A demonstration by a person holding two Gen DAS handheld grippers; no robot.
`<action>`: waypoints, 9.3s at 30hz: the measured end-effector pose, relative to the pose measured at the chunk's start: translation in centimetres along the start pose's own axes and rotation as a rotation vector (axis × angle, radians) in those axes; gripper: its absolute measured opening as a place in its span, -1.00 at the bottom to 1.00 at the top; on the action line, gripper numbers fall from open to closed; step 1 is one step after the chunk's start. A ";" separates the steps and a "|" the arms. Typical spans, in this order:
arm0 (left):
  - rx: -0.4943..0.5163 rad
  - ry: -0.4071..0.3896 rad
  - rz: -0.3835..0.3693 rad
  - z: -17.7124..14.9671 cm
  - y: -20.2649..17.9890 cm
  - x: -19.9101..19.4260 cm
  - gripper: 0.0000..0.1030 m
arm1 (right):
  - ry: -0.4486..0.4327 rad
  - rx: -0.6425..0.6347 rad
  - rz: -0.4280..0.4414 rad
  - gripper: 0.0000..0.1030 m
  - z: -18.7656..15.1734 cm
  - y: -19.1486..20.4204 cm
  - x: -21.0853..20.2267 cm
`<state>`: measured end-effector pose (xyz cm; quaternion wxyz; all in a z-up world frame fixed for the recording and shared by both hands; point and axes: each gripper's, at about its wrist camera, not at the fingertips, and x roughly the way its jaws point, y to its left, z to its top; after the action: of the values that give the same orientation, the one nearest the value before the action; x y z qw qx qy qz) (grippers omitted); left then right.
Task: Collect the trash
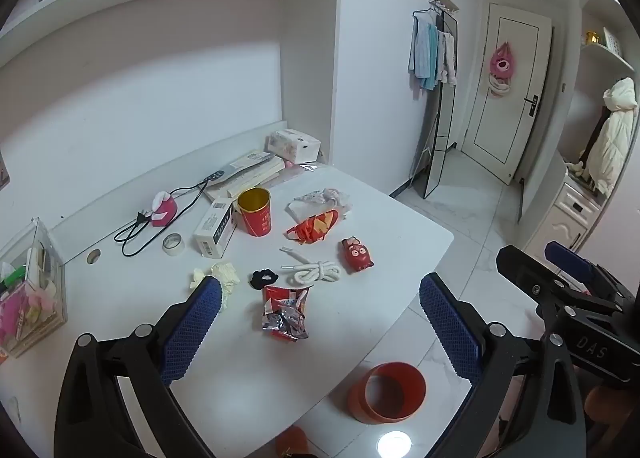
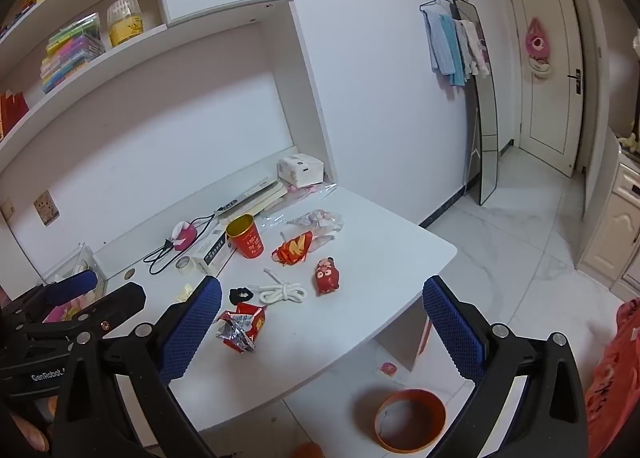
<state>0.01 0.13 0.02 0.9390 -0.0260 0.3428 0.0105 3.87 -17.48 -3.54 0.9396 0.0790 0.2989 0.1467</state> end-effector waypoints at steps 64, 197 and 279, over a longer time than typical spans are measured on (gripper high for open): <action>0.007 0.016 0.023 -0.5 0.9 0.4 0.90 | 0.018 -0.003 0.015 0.91 -0.6 0.3 0.4; 0.237 0.487 -0.192 -2.8 15.7 21.6 -0.05 | 0.514 -0.015 0.152 -0.58 -8.8 11.4 23.9; 0.562 0.868 -0.470 -25.8 -19.7 41.8 0.48 | 0.662 0.592 -0.194 -0.46 -33.9 -29.4 27.0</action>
<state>16.14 -20.90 -45.75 0.6600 0.1475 0.6718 -0.3023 11.78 -34.49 -52.51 0.7398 0.2650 0.6182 -0.0164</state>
